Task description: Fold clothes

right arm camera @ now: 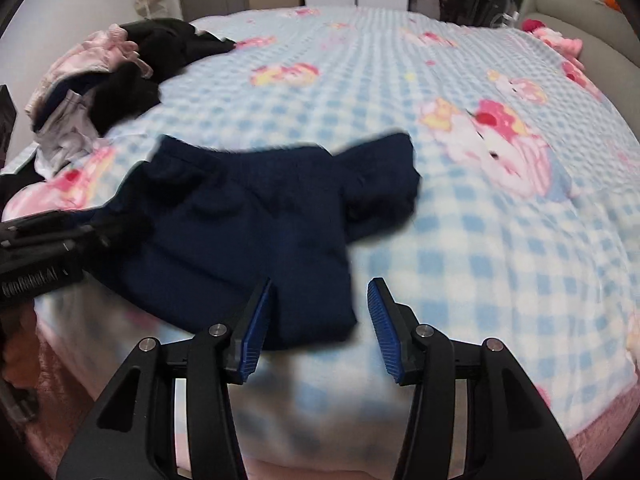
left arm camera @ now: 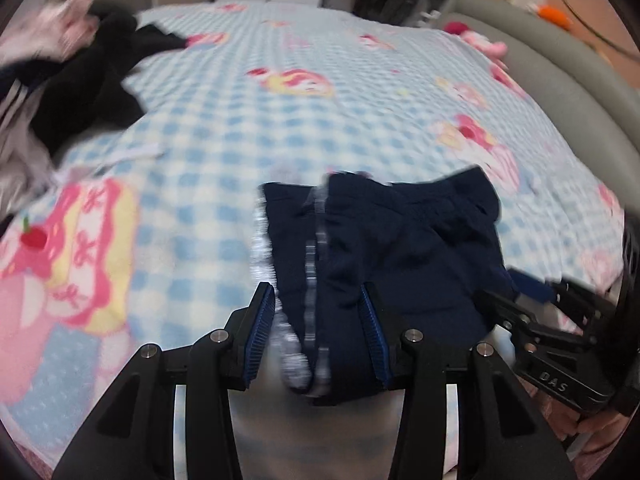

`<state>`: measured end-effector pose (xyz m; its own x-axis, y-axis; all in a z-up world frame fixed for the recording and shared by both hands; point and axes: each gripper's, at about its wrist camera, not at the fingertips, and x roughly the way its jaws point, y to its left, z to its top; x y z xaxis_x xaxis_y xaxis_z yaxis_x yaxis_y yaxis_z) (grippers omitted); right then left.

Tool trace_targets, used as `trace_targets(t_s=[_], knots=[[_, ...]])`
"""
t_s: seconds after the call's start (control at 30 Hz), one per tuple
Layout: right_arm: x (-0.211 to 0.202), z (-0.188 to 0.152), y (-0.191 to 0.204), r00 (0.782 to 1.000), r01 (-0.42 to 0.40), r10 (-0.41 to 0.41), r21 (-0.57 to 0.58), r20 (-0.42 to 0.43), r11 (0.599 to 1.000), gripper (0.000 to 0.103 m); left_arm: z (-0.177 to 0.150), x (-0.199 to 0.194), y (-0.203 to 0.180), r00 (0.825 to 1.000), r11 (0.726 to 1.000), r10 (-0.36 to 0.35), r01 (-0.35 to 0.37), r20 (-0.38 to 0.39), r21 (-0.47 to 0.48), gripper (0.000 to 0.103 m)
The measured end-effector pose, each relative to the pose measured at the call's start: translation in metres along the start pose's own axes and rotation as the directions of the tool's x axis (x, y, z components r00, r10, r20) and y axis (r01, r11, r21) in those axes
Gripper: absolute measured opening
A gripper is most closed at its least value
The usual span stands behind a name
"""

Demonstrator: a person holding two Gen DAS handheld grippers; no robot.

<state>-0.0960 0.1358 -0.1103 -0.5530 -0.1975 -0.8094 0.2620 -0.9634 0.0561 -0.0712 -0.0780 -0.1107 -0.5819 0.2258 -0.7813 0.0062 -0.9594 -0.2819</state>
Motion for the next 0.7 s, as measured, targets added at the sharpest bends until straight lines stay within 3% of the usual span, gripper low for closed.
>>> trace_targets(t_s=[0.1,0.23,0.4,0.5,0.6,0.7], knots=[[-0.011,0.002,-0.017,0.998,-0.062,0.059,0.075,0.037,0.995,0.05,0.001,-0.017,0.011,0.998,0.998,-0.041,0.043,0.05,-0.042,0.045],[-0.021,0.005,-0.019,0.991,-0.122,0.118,0.071,0.06,0.99,0.05,-0.008,-0.008,0.004,0.997,0.997,-0.074,0.074,-0.022,-0.01,0.045],[0.004,-0.001,-0.014,0.998,-0.047,0.048,0.034,-0.039,0.998,0.05,-0.009,-0.003,-0.001,0.999,1.0,0.014,-0.014,-0.036,0.012,0.047],[0.0,-0.002,-0.027,0.998,-0.056,0.058,0.074,-0.027,0.996,0.05,-0.009,-0.015,0.013,0.999,0.998,0.04,-0.039,0.01,-0.039,0.047],[-0.01,0.002,-0.041,0.997,-0.077,0.077,0.082,0.01,0.994,0.05,-0.008,-0.023,0.025,0.999,0.996,-0.014,0.018,0.047,-0.09,0.045],[-0.02,0.003,-0.053,0.994,-0.109,0.105,0.097,0.043,0.989,0.052,-0.008,-0.024,0.022,0.997,0.996,-0.049,0.054,0.056,-0.076,0.045]])
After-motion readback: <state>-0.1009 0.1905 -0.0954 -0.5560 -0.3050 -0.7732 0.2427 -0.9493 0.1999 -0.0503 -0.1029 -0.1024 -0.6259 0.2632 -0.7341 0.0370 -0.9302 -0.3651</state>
